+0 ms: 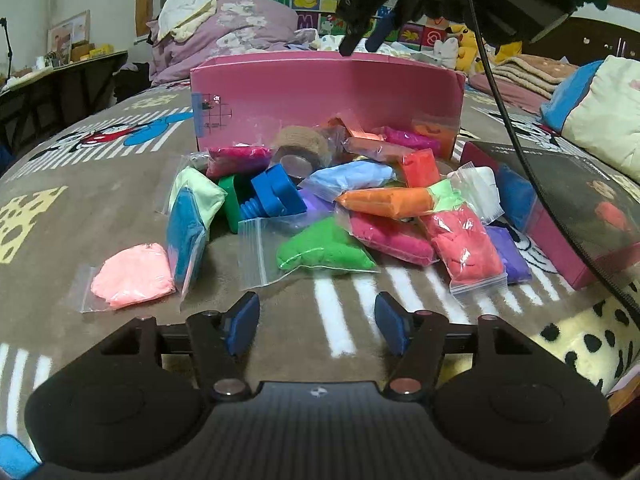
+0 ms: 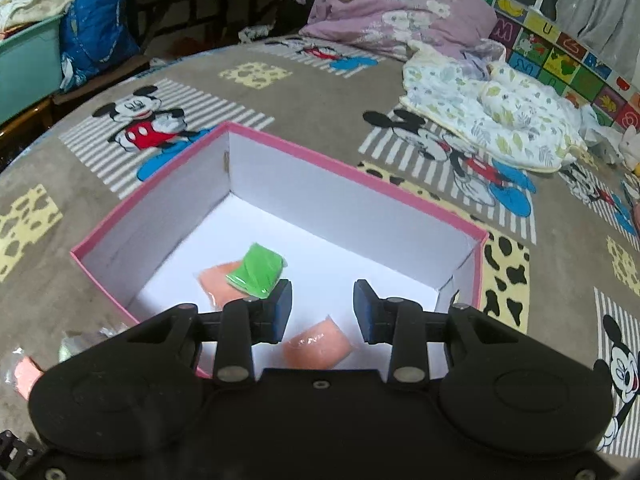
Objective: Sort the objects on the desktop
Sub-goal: 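Lower the purple bag over the pink box and open the right tool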
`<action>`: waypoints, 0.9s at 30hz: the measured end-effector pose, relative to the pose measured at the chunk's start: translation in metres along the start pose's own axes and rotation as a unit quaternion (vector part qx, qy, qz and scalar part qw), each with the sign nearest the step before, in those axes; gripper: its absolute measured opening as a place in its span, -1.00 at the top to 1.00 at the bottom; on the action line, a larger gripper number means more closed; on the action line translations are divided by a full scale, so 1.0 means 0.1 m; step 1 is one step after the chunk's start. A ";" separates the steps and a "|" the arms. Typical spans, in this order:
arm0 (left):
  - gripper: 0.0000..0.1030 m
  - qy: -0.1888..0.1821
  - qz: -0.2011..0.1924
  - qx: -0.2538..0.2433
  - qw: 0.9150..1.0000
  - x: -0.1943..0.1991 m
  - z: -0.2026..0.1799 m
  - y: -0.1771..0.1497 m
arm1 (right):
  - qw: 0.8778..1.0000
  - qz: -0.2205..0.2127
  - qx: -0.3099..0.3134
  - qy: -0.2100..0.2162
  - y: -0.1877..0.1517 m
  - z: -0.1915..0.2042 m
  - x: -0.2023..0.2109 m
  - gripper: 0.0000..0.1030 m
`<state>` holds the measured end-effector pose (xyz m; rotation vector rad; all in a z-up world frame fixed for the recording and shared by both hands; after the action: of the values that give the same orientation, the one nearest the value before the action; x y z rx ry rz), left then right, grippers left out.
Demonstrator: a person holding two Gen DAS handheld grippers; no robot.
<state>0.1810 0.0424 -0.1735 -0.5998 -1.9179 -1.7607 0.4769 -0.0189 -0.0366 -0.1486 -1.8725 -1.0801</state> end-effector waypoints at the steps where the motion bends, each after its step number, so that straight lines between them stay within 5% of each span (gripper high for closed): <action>1: -0.22 0.001 -0.001 -0.001 1.000 0.00 0.00 0.00 | 1.000 0.006 0.001 -0.001 0.00 -0.01 -0.03 0.34; 9: -0.24 0.001 -0.003 -0.001 1.000 -0.01 -0.01 -0.01 | 0.999 0.031 0.003 -0.006 0.00 -0.07 -0.20 0.31; 16: -0.26 0.002 -0.004 -0.003 1.000 -0.01 -0.01 -0.02 | 0.998 0.059 0.029 -0.008 0.01 -0.06 -0.36 -0.09; 27: -0.29 -0.002 -0.007 -0.006 1.000 -0.03 0.00 -0.02 | 0.982 0.158 0.096 0.025 0.07 -0.10 -0.68 -0.09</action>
<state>0.1823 0.0426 -0.1773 -0.5961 -1.9209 -1.7828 0.5245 -0.0001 -0.0823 -0.2926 -1.8215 -0.6772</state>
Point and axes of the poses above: each gripper's, at about its wrist camera, not at the fingertips, and x roughly against the way its jaws point, z to its left, y to its top, the point moved 1 cm from there along -x, roughly the way its jaws point, and after that the axes turned 4 degrees about x, right-handed, at the moved point
